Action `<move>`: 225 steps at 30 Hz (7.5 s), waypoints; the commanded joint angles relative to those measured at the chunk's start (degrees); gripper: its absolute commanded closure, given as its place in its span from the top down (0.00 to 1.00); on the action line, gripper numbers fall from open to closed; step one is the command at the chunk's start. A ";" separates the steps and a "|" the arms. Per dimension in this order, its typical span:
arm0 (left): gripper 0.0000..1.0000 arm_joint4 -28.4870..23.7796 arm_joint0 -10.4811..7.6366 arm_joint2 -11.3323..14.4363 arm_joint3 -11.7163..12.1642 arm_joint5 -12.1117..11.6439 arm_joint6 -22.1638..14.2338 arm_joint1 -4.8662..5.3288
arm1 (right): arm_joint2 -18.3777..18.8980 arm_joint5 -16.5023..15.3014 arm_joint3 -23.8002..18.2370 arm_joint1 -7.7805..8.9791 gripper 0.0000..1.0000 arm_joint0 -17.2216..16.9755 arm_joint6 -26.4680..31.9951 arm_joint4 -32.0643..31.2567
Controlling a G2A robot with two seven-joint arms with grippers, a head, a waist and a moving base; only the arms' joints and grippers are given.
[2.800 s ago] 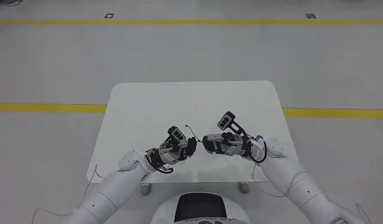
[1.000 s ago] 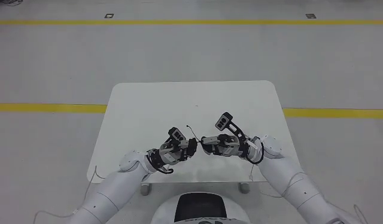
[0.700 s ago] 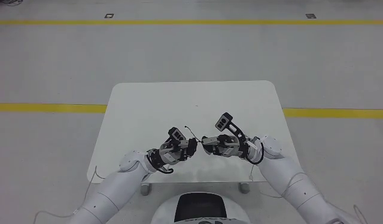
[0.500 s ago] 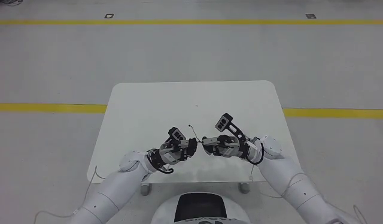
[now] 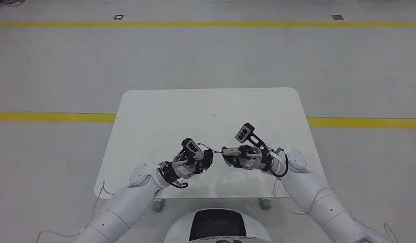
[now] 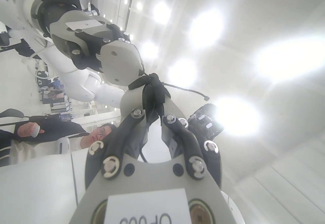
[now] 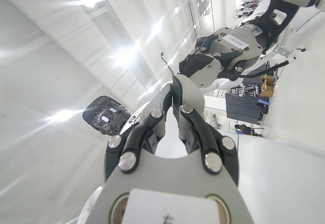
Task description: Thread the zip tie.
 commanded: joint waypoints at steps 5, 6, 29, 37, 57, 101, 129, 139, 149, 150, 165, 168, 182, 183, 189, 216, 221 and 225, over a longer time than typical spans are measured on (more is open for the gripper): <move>0.00 0.39 0.17 -0.20 -0.16 -0.32 0.60 -0.06 | 0.60 0.19 0.57 -0.04 0.00 -0.17 0.08 0.20; 0.00 0.39 0.17 -0.20 -0.16 -0.32 0.60 -0.06 | 0.72 0.22 0.65 -0.04 0.00 -0.24 0.07 0.20; 0.00 0.39 0.17 -0.20 -0.16 -0.32 0.60 -0.06 | 3.35 0.70 1.92 0.07 0.00 -0.86 0.18 -0.23; 0.00 0.39 0.17 -0.20 -0.16 -0.32 0.60 -0.06 | 3.94 0.81 2.32 0.03 0.00 -1.00 0.01 -0.45; 0.00 0.39 0.17 -0.20 -0.16 -0.32 0.60 -0.06 | 5.15 1.33 3.51 -0.08 0.00 -1.19 -0.63 -0.89; 0.00 0.39 0.17 -0.20 -0.16 -0.32 0.60 -0.06 | 6.42 2.59 4.60 -0.35 0.00 -0.96 -0.78 -2.41; 0.00 0.39 0.17 -0.20 -0.16 -0.32 0.60 -0.06 | 6.36 2.45 6.16 -0.74 0.00 -0.79 -0.62 -2.59; 0.00 0.39 0.17 -0.20 -0.16 -0.32 0.60 -0.06 | 6.42 2.42 6.62 -0.85 0.00 -0.81 -0.49 -2.59; 0.00 0.39 0.17 -0.20 -0.16 -0.32 0.60 -0.06 | 6.39 2.37 7.21 -0.99 0.00 -0.70 -0.35 -2.55; 0.00 0.39 0.17 -0.20 -0.16 -0.32 0.60 -0.06 | 6.40 2.35 7.27 -1.01 0.00 -0.68 -0.35 -2.54; 0.00 0.39 0.17 -0.20 -0.16 -0.32 0.60 -0.06 | 6.49 2.26 8.06 -1.18 0.00 -0.60 -0.21 -2.54; 0.00 0.39 0.17 -0.20 -0.16 -0.32 0.60 -0.06 | 6.54 2.22 8.20 -1.21 0.00 -0.59 -0.20 -2.53; 0.00 0.39 0.17 -0.20 -0.16 -0.32 0.60 -0.06 | 7.48 1.91 8.81 -1.14 0.00 -0.65 -0.40 -2.62; 0.00 0.39 0.17 -0.20 -0.16 -0.32 0.60 -0.06 | 7.64 1.84 8.83 -1.10 0.00 -0.67 -0.48 -2.67; 0.00 0.39 0.17 -0.20 -0.16 -0.32 0.60 -0.06 | 9.11 1.66 8.76 -0.74 0.00 -0.94 -0.72 -3.02; 0.00 -0.56 0.49 -0.62 -1.92 -1.17 1.46 -0.16 | 10.74 1.47 7.08 -0.42 1.00 -1.81 -3.70 -4.04; 0.00 -0.58 1.63 -3.38 -4.52 -4.94 -0.08 0.27 | 12.92 1.28 4.46 0.18 1.00 -3.05 -4.34 -4.57; 0.00 -0.92 3.05 -5.41 -7.38 -6.24 -1.38 0.64 | 14.11 1.43 2.15 0.39 1.00 -3.68 -3.22 -3.20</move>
